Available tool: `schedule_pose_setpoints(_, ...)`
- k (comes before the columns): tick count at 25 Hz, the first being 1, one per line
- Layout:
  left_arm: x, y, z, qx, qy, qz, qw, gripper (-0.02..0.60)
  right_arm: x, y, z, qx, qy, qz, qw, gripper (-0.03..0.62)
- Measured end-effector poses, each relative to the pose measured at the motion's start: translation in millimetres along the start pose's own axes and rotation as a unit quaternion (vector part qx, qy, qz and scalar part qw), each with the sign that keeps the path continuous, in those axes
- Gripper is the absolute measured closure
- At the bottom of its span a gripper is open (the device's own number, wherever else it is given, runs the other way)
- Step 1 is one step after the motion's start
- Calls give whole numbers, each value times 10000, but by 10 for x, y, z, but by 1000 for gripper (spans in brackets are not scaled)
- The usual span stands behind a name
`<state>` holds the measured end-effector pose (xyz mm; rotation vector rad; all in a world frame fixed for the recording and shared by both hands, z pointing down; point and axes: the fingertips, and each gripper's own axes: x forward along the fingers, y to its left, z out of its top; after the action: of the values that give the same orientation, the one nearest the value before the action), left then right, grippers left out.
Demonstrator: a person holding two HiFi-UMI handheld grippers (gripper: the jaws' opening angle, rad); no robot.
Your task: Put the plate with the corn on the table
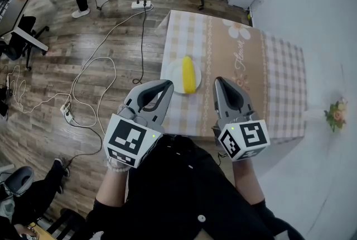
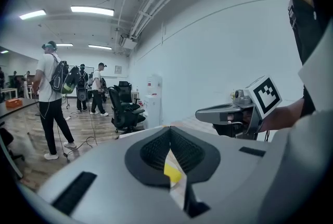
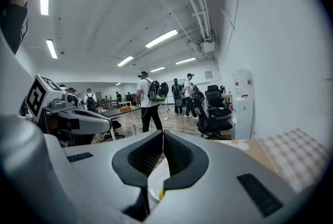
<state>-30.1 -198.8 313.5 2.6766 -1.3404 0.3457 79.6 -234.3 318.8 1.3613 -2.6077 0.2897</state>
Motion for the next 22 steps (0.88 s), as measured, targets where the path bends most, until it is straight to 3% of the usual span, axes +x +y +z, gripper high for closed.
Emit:
schedule_pose_setpoints(11,-5,87,-31,-362,41,133,9992,566,13,43,25,-52,17,42,10000,551)
schedule_pose_setpoints(22,19,77,-93,-349,116,78,9993,566,39,57,38,-47,14,88,9999,551)
